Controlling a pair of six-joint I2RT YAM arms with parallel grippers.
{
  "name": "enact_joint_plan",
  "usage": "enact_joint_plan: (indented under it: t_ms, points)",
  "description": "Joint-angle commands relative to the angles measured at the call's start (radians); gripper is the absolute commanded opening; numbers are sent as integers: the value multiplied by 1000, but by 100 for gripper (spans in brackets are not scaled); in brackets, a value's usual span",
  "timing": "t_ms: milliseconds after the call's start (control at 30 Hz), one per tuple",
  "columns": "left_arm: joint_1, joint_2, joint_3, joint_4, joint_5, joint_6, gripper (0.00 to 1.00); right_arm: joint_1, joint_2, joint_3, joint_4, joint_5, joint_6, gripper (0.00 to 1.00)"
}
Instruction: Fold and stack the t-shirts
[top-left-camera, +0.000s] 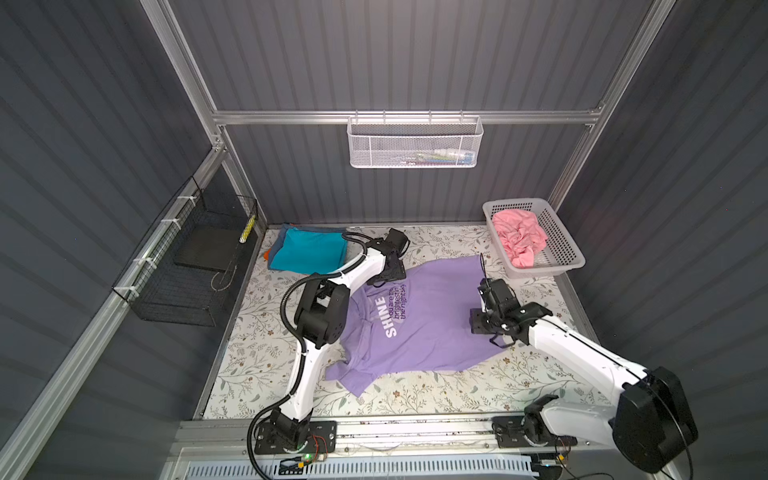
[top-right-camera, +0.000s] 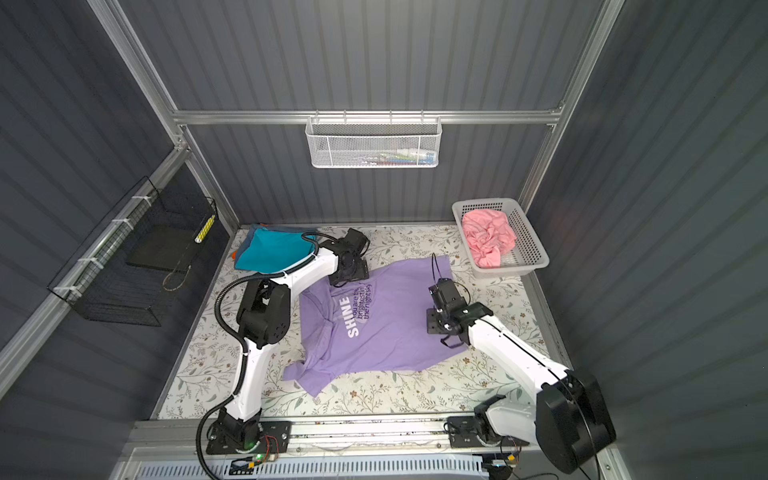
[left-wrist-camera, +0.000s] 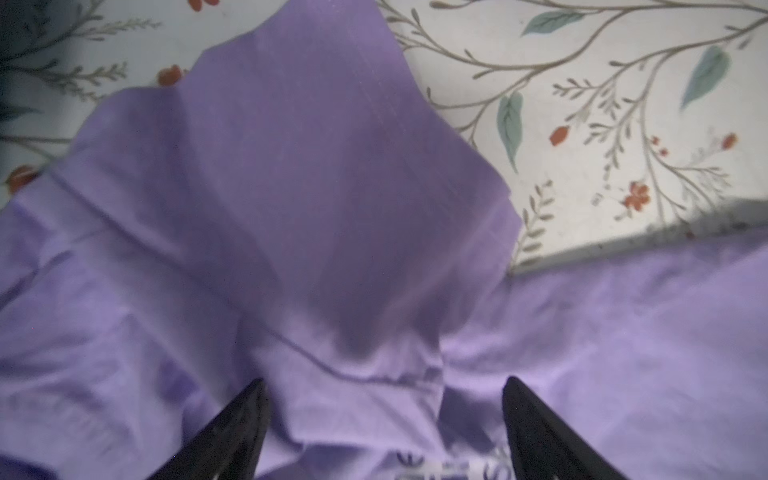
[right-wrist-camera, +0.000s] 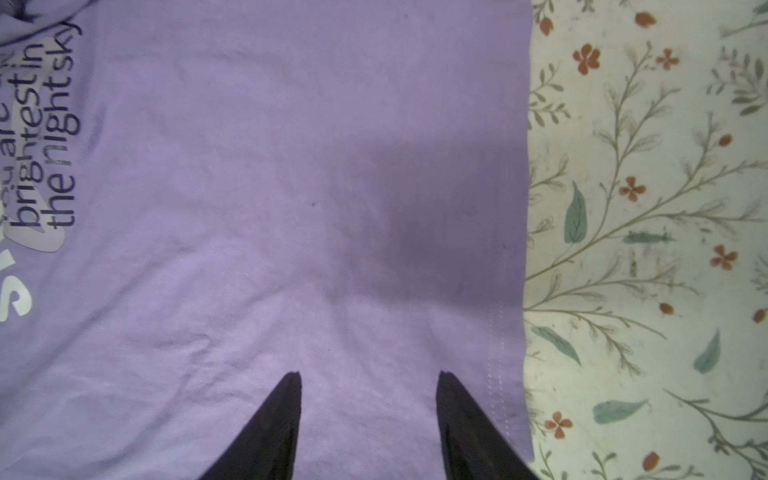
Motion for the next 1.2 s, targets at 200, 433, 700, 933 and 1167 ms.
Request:
enact_joint_plan:
  t_ms: [200, 433, 700, 933, 1167]
  points:
    - [33, 162, 192, 31, 57, 77, 41, -3, -21, -65, -68, -14, 132, 54]
    - [92, 247, 365, -17, 84, 65, 0, -8, -36, -100, -94, -8, 198, 54]
    - [223, 170, 314, 118, 159, -25, 0, -79, 5, -144, -99, -42, 257, 52]
    - [287, 241, 456, 105, 179, -97, 98, -114, 23, -173, -65, -114, 273, 51]
    - [272, 75, 304, 177, 278, -37, 100, -121, -94, -178, -164, -65, 307, 67]
